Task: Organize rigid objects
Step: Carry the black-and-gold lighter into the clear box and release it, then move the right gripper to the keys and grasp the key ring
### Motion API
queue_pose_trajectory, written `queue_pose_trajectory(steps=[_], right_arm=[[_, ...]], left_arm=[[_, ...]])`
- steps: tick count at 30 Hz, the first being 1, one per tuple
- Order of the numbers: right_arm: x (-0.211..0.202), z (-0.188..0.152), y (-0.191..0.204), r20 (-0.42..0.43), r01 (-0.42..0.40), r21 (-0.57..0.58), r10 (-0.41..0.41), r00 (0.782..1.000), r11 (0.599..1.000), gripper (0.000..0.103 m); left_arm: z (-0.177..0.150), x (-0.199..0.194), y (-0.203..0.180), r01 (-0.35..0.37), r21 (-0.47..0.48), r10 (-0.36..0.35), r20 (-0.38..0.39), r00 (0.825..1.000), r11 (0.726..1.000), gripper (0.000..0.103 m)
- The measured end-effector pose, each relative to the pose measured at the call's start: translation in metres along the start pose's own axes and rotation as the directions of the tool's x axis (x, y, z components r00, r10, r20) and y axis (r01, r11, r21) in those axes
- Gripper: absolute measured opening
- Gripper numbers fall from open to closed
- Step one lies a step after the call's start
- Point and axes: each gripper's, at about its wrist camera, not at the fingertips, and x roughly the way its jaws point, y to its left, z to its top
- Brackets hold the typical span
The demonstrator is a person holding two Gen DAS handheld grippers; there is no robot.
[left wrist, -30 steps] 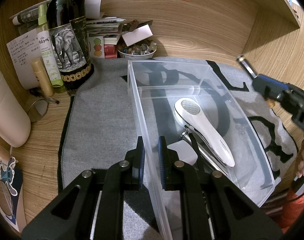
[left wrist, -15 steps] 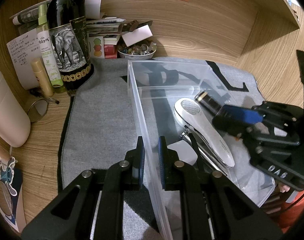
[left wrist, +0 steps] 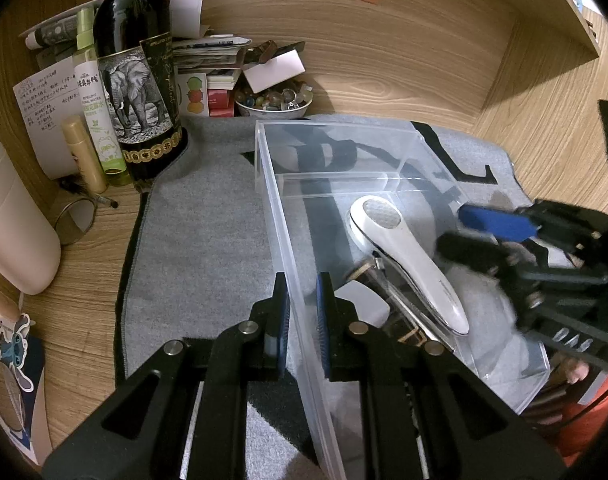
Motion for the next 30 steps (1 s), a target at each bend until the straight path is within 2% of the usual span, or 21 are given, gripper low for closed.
queue_pose_trajectory(steps=[5,9,12,20,30], right_arm=[[-0.026,0.002,-0.021,0.063,0.047,0.054,-0.051,0.997,0.997,0.036],[-0.048,-0.001,-0.044,0.106,0.104,0.112,-0.116,0.987,0.988,0.044],[-0.057,-0.007,-0.059,0.111,0.142,0.146,-0.159,0.981,0.979,0.047],[-0.051,-0.037,-0.089,0.026,0.180,0.225,-0.191,0.981,0.958,0.047],[-0.004,-0.076,-0.087,-0.114,0.159,0.242,-0.135,0.984,0.957,0.047]], left_arm=[[0.000,0.000,0.000,0.000,0.000,0.000,0.000,1.000,1.000,0.012],[0.000,0.000,0.000,0.000,0.000,0.000,0.000,1.000,1.000,0.012],[0.000,0.000,0.000,-0.001,0.001,0.001,0.000,1.000,1.000,0.012],[0.000,0.000,0.001,-0.002,-0.001,0.002,-0.001,1.000,1.000,0.012],[0.000,0.000,0.001,-0.002,0.000,0.002,0.000,1.000,1.000,0.012]])
